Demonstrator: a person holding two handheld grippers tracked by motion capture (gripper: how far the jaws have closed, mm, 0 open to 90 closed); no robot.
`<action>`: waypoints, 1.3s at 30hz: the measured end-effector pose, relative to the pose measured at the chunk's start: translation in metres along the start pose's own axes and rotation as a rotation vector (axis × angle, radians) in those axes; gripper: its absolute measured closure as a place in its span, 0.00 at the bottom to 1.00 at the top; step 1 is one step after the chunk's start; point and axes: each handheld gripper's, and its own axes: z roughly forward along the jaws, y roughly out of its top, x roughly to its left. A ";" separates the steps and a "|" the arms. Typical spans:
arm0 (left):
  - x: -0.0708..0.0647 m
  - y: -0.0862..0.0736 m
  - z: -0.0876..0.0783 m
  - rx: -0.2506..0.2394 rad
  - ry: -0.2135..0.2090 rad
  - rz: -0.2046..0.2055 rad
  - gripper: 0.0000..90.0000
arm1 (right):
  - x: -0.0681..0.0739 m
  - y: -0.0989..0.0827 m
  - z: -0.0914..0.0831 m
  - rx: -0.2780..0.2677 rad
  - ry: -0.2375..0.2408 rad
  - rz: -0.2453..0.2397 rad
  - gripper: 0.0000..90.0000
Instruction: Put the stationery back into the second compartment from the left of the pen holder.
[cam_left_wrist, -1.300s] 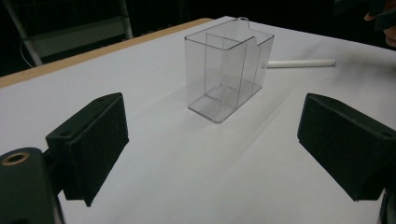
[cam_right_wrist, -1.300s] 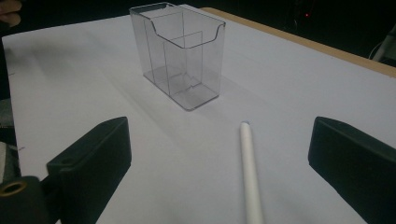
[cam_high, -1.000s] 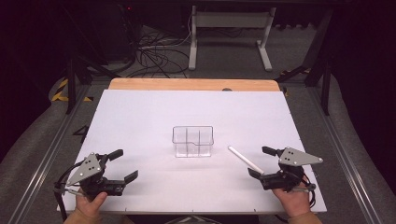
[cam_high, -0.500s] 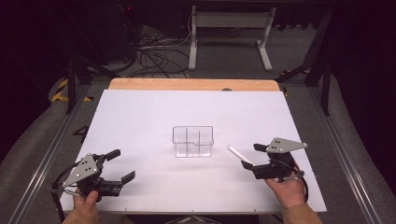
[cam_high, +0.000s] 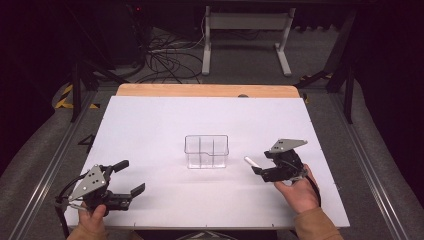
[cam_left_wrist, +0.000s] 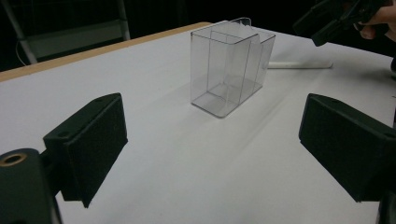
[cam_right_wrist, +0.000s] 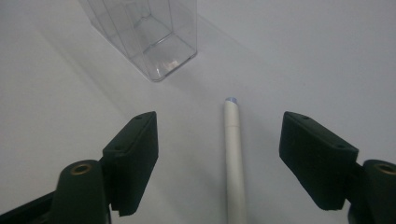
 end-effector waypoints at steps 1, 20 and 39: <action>0.000 0.000 0.000 0.001 0.000 0.000 0.09 | 0.000 0.001 0.002 0.009 -0.004 -0.002 0.33; -0.001 0.000 0.000 0.005 0.002 0.001 0.09 | -0.013 0.008 0.025 0.183 -0.011 0.035 0.39; 0.000 -0.001 0.001 0.009 0.006 0.015 0.09 | -0.012 0.007 0.039 0.297 -0.038 0.019 0.57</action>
